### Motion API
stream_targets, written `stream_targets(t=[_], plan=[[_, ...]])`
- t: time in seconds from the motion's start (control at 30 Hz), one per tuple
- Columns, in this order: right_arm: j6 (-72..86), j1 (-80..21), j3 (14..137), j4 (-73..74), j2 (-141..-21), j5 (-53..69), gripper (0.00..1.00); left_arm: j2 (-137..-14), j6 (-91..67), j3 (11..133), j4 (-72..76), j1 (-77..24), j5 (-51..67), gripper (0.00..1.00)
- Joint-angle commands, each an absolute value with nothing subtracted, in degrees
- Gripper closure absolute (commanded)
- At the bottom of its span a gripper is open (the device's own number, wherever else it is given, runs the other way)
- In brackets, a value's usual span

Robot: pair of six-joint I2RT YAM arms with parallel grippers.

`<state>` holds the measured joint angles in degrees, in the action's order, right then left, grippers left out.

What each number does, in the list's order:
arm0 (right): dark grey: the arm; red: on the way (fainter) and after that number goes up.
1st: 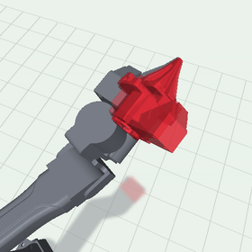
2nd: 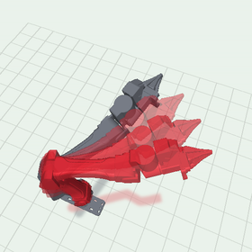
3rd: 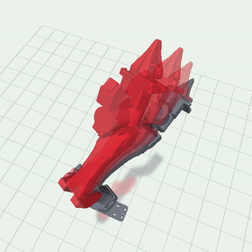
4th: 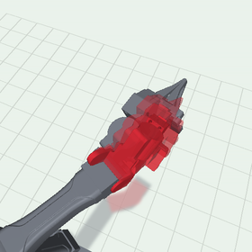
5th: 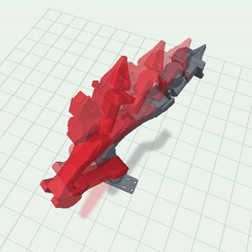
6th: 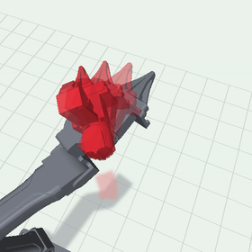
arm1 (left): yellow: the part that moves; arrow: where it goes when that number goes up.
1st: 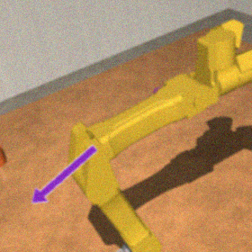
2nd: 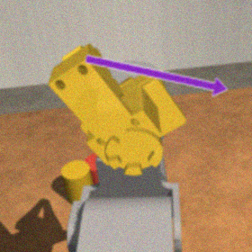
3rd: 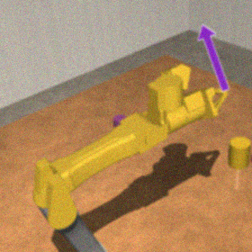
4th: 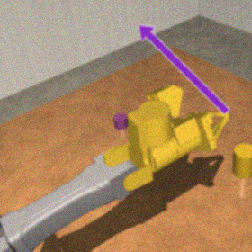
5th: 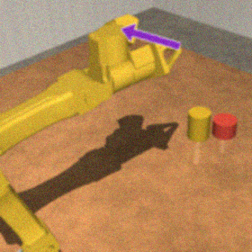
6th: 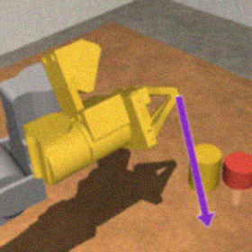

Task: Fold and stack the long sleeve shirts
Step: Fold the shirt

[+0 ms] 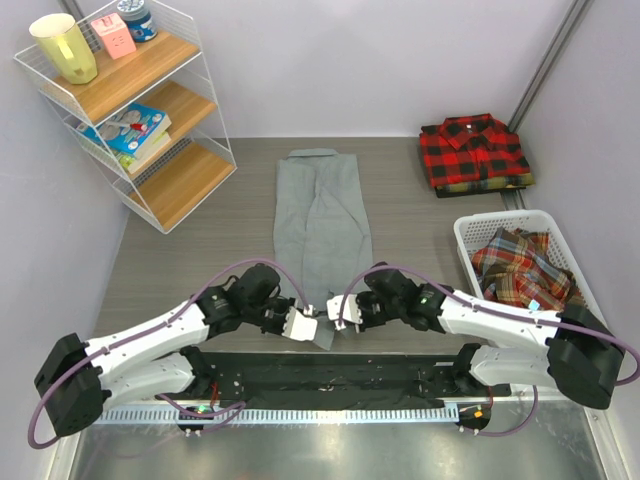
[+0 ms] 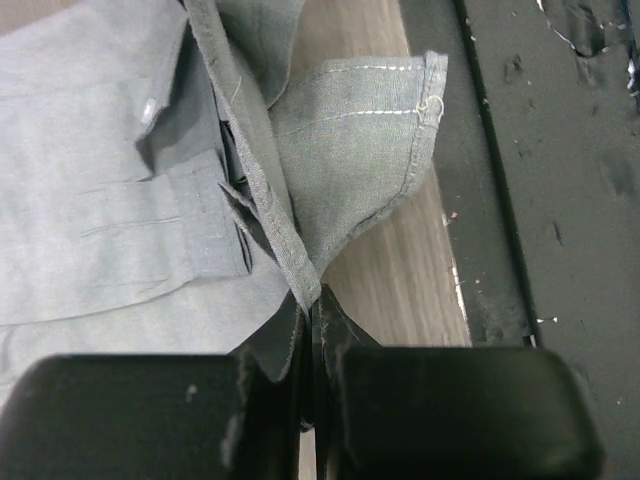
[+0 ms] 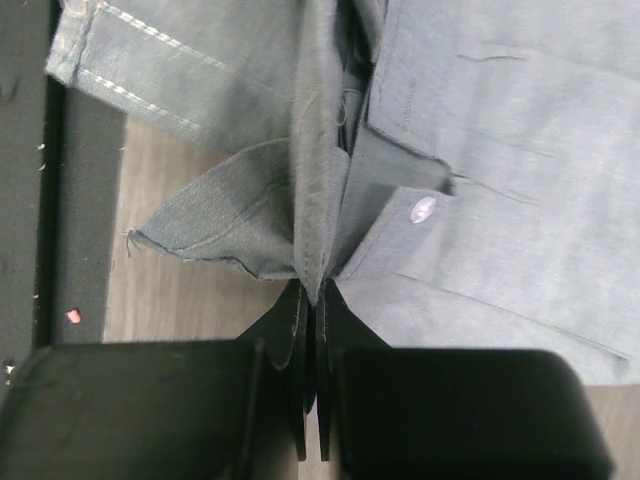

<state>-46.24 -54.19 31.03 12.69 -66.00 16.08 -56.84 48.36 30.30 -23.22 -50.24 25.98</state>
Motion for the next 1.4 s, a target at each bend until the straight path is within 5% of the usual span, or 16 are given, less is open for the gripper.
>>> stream_targets(t=[0.0,0.43,0.77,1.37], plan=[[-46.3,-49.6,37.6,20.7,-66.3,11.9,0.99,-56.2,48.8,36.2,-30.9,-48.4,24.1,1.0],[-62.6,-30.0,65.5,22.3,-93.7,21.9,0.99,-85.8,59.2,59.6,-23.8,-26.8,26.8,1.0],[-61.4,-25.5,77.5,19.8,-108.8,22.8,0.99,-100.9,59.7,69.0,-20.2,-23.8,25.8,1.0],[-59.9,-23.5,78.0,20.2,-108.4,21.3,0.99,-106.4,58.3,75.3,-21.3,-22.8,25.2,1.0]])
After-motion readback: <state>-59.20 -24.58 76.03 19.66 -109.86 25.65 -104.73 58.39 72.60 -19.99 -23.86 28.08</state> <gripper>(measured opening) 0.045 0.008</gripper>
